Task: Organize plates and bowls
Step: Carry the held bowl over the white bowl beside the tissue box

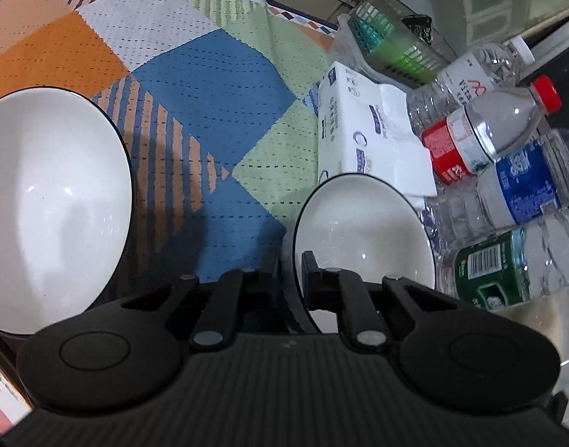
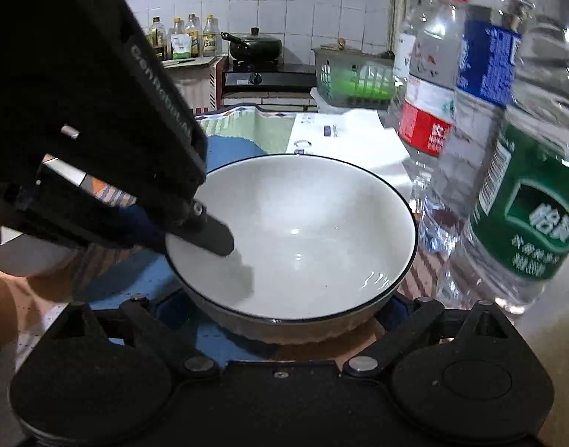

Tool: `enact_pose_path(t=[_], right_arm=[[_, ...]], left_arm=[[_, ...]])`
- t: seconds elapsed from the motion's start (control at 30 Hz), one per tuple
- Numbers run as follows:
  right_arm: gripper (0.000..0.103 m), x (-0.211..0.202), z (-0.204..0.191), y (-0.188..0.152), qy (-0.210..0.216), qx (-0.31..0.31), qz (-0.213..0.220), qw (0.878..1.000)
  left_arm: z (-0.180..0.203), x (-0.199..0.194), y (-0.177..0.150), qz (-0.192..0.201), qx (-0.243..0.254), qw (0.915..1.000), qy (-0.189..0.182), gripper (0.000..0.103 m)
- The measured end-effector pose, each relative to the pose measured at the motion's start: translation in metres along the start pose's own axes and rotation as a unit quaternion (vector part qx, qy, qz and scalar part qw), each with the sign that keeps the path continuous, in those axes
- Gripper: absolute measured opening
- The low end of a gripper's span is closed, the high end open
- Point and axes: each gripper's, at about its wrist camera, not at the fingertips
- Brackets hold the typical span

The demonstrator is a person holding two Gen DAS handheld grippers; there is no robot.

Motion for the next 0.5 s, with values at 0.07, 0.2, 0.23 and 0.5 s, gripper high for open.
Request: enact_pose_path(t=[0.07,0.2,0.23,0.5], right_arm=[[0.098,-0.001,0.003,0.001,0.009,0.012,0.007,1.0],[0.098,-0.012,0.005,-0.005,0.03,0.004,0.015,0.999],[0.098,-0.019,0.006,-0.008,0.034,0.001,0.02,0.999],[0.098,-0.06,0.007,-0.008,0.058,-0.022,0.042,0.997]], left_arm=[[0.004,-0.001,-0.002,-0.004,0.019,0.9997,0.017,0.011],[0.006,-0.011,-0.007,-0.024,0.024,0.9992,0.023,0.011],[0.006,-0.014,-0.008,-0.03,0.022,0.9991,0.023,0.011],[0.021,-0.055,-0.025,-0.029,0.045,0.9981,0.029,0.011]])
Point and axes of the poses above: each gripper's, at about its wrist camera, not at the fingertips, and x roughly the way its jaws point, z to its right, y to its top, and after that the axes turned 10 degrees about -y, right-handed
